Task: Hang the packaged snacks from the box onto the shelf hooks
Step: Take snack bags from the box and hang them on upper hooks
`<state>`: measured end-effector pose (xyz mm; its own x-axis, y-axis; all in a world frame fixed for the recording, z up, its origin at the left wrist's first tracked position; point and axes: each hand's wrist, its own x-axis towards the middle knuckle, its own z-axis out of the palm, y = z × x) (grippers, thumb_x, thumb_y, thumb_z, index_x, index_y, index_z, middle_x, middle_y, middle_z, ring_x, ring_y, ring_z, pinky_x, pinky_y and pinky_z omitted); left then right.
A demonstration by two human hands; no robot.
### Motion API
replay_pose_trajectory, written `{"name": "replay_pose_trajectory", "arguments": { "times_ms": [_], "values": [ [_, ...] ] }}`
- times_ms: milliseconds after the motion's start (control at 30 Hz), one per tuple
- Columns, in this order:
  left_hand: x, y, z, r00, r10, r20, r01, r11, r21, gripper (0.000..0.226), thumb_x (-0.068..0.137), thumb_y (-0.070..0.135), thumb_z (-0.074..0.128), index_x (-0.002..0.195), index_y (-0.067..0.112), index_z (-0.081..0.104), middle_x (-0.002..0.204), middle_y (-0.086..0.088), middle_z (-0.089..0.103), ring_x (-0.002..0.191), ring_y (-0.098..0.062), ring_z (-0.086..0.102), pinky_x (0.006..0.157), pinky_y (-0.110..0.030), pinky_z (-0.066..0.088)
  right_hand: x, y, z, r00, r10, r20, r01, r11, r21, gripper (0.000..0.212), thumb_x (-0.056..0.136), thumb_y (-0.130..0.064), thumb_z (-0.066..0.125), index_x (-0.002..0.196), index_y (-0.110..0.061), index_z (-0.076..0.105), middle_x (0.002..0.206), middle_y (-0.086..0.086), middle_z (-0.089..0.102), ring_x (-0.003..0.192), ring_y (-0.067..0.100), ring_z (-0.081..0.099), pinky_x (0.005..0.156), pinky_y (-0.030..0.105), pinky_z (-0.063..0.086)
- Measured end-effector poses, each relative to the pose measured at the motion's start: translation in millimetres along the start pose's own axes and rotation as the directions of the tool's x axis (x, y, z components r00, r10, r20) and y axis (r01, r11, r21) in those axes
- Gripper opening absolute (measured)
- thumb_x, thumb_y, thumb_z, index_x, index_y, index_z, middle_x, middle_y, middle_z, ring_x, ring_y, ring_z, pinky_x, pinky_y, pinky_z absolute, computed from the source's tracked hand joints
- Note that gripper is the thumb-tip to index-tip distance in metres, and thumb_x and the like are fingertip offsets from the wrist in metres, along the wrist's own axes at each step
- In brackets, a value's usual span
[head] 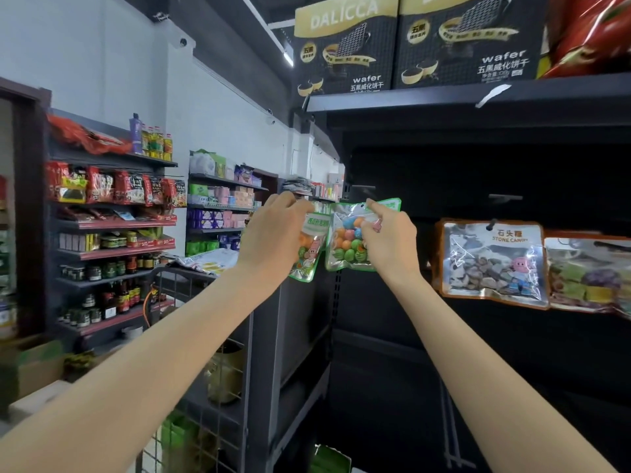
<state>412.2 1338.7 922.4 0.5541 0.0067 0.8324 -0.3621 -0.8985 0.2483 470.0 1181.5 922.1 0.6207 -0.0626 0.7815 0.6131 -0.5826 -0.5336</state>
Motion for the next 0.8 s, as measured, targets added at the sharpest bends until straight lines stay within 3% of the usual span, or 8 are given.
{"name": "replay_pose_trajectory", "arguments": {
  "times_ms": [67, 133, 233, 300, 400, 533, 700, 800],
  "values": [
    [-1, -2, -1, 0.999, 0.001, 0.038, 0.004, 0.992, -0.129, 0.030, 0.087, 0.002, 0.049, 0.117, 0.001, 0.054, 0.105, -0.028, 0.054, 0.085, -0.047, 0.054, 0.072, -0.058, 0.048, -2, 2, 1, 1.000, 0.010, -0.027, -0.010, 1.000, -0.012, 0.044, 0.096, -0.016, 0.049, 0.140, -0.022, 0.046, 0.127, 0.016, 0.054, 0.062, 0.008, 0.053, 0.074, 0.032, 0.052],
    [0, -4, -2, 1.000, -0.011, -0.007, 0.010, 0.996, -0.087, 0.034, 0.085, -0.001, 0.056, 0.119, 0.007, 0.057, 0.101, -0.019, 0.058, 0.079, -0.041, 0.058, 0.066, -0.052, 0.053, -4, 1, 1, 0.998, 0.032, -0.048, -0.033, 0.999, -0.024, 0.045, 0.096, -0.017, 0.050, 0.140, -0.024, 0.045, 0.130, 0.016, 0.049, 0.069, 0.011, 0.055, 0.078, 0.038, 0.054],
    [-3, -1, -3, 0.999, -0.008, -0.039, 0.009, 1.000, 0.021, 0.042, 0.081, -0.006, 0.062, 0.119, 0.014, 0.060, 0.102, -0.005, 0.058, 0.073, -0.026, 0.063, 0.060, -0.045, 0.057, -5, -2, 2, 0.997, 0.035, -0.063, -0.037, 0.999, -0.027, 0.045, 0.095, -0.018, 0.053, 0.139, -0.025, 0.047, 0.133, 0.017, 0.045, 0.098, 0.023, 0.059, 0.083, 0.044, 0.053],
    [-1, -2, 2, 1.000, -0.001, -0.031, 0.002, 0.999, 0.033, 0.044, 0.080, -0.009, 0.061, 0.118, 0.013, 0.060, 0.106, -0.005, 0.057, 0.072, -0.024, 0.061, 0.058, -0.043, 0.056, -4, -3, 2, 0.998, 0.028, -0.065, -0.030, 0.999, -0.022, 0.045, 0.094, -0.019, 0.054, 0.138, -0.025, 0.048, 0.133, 0.016, 0.046, 0.099, 0.020, 0.058, 0.085, 0.043, 0.052],
    [0, -2, 2, 1.000, -0.013, -0.012, 0.013, 1.000, 0.000, 0.044, 0.081, -0.011, 0.058, 0.118, 0.013, 0.060, 0.102, -0.006, 0.059, 0.068, -0.020, 0.056, 0.057, -0.041, 0.055, -4, -4, 0, 0.998, 0.009, -0.059, -0.011, 1.000, -0.023, 0.044, 0.094, -0.018, 0.054, 0.137, -0.025, 0.049, 0.136, 0.016, 0.045, 0.078, 0.009, 0.055, 0.083, 0.036, 0.052],
    [2, -2, 4, 0.998, 0.020, -0.055, -0.016, 0.997, 0.077, 0.044, 0.082, -0.010, 0.055, 0.120, 0.013, 0.060, 0.107, -0.004, 0.057, 0.078, -0.018, 0.055, 0.063, -0.036, 0.054, 0, -2, -3, 1.000, -0.009, -0.028, 0.008, 0.999, -0.034, 0.045, 0.092, -0.016, 0.055, 0.137, -0.017, 0.050, 0.131, 0.013, 0.053, 0.113, 0.019, 0.053, 0.083, 0.027, 0.042],
    [5, -2, 6, 0.999, 0.002, -0.048, -0.001, 1.000, 0.015, 0.041, 0.084, -0.008, 0.054, 0.118, 0.013, 0.061, 0.107, -0.005, 0.057, 0.071, -0.022, 0.060, 0.058, -0.040, 0.055, 4, 5, -3, 0.999, 0.006, 0.040, -0.005, 0.999, -0.039, 0.046, 0.091, -0.015, 0.053, 0.137, -0.010, 0.049, 0.132, 0.012, 0.054, 0.107, 0.029, 0.055, 0.096, 0.045, 0.046],
    [6, -3, 5, 0.999, -0.026, -0.018, 0.025, 0.998, -0.058, 0.035, 0.086, -0.003, 0.053, 0.117, 0.011, 0.060, 0.101, -0.009, 0.060, 0.074, -0.029, 0.062, 0.056, -0.040, 0.053, 9, 17, 2, 0.999, -0.009, 0.032, 0.010, 0.999, -0.049, 0.045, 0.091, -0.017, 0.054, 0.137, -0.017, 0.050, 0.128, 0.013, 0.056, 0.088, 0.021, 0.055, 0.088, 0.037, 0.048]
  ]
}}
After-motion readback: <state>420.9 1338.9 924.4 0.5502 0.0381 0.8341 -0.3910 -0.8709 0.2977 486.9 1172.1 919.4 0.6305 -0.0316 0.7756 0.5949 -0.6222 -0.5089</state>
